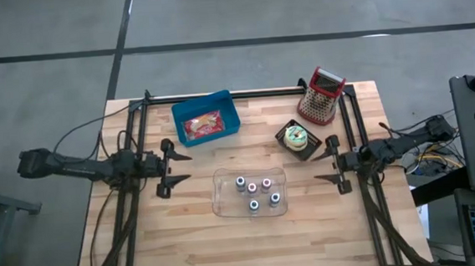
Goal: Pick & Place Food Item
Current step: Return to Home Position
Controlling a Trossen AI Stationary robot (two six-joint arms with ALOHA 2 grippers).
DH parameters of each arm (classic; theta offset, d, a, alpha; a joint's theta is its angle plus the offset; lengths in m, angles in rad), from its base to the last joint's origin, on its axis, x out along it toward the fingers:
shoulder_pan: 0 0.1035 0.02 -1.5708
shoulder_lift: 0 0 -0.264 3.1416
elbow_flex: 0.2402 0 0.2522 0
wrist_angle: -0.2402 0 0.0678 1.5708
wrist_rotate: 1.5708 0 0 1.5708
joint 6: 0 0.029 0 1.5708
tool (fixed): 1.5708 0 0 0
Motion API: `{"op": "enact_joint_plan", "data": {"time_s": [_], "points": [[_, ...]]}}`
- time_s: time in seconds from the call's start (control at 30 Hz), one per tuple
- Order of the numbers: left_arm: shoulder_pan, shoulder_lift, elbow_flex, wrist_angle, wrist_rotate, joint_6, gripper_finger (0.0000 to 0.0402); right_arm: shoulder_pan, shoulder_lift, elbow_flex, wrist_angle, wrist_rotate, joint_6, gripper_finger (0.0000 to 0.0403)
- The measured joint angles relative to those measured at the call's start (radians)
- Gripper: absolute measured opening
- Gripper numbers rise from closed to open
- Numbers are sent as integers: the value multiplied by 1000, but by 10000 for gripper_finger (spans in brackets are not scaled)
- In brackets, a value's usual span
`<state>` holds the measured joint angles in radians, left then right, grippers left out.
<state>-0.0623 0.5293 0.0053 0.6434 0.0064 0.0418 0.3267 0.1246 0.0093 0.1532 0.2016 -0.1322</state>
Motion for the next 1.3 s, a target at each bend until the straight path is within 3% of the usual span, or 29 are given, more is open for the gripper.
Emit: {"op": "enact_joint_plan", "data": {"time_s": [0.23,0.4,0.47,0.7,1.07,1.3], "points": [[109,64,0,11,7,-8,273,-84,0,0,1,0,2,247],[168,99,0,180,107,8,273,-123,0,0,6,0,14,247],[172,85,5,172,110,8,273,-127,0,0,5,-2,23,247],[172,-85,12,-106,133,-32,273,-128,1,0,-8,-46,42,247],[172,-532,13,-558,124,-50,273,-127,0,0,-21,-46,66,247],[170,-517,1,-617,100,-80,273,-129,-22,1,-47,-45,62,247]]}}
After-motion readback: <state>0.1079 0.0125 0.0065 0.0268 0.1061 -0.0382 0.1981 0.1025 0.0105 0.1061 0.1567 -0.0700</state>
